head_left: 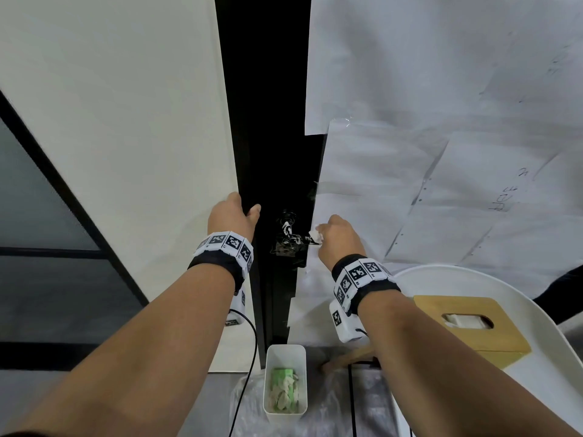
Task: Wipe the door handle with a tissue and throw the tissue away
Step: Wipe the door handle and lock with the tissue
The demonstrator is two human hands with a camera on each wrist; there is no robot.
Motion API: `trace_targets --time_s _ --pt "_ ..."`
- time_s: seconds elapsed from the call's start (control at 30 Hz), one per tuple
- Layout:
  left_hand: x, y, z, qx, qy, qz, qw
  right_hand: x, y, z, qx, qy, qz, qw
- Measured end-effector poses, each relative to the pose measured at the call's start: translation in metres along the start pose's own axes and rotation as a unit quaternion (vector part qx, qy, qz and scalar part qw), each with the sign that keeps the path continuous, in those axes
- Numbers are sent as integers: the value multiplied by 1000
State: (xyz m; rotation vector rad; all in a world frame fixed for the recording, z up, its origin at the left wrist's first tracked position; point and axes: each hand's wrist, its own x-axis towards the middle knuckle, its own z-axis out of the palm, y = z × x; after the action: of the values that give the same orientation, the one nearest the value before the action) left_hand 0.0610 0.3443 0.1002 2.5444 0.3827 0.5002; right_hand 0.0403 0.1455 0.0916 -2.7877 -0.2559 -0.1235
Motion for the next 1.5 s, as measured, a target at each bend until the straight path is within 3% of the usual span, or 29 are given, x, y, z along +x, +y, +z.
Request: trace_targets --time_s 0.27,0.43,0.57,0.83,1.0,1.23,1.5 --pt "0 1 1 -3 7 3 1000 -1 -11 5 -7 -32 -41 999" --pt "-1 1 -1 -7 1 1 1000 0 2 -2 7 12 6 1000" --pt "-1 1 -1 -9 -1 0 1000 2 5 0 5 7 25 1000" --pt "0 1 0 -6 0 0 1000 0 -12 9 17 -20 -42 999" --pt "-2 2 -2 -3 -1 1 1000 -2 -3 4 50 23 -9 998" --pt "-1 2 -1 -4 0 2 1000 -5 -13 6 41 -8 -46 998" --pt "-1 2 -2 0 -3 -2 1000 -6 4 1 18 37 14 999"
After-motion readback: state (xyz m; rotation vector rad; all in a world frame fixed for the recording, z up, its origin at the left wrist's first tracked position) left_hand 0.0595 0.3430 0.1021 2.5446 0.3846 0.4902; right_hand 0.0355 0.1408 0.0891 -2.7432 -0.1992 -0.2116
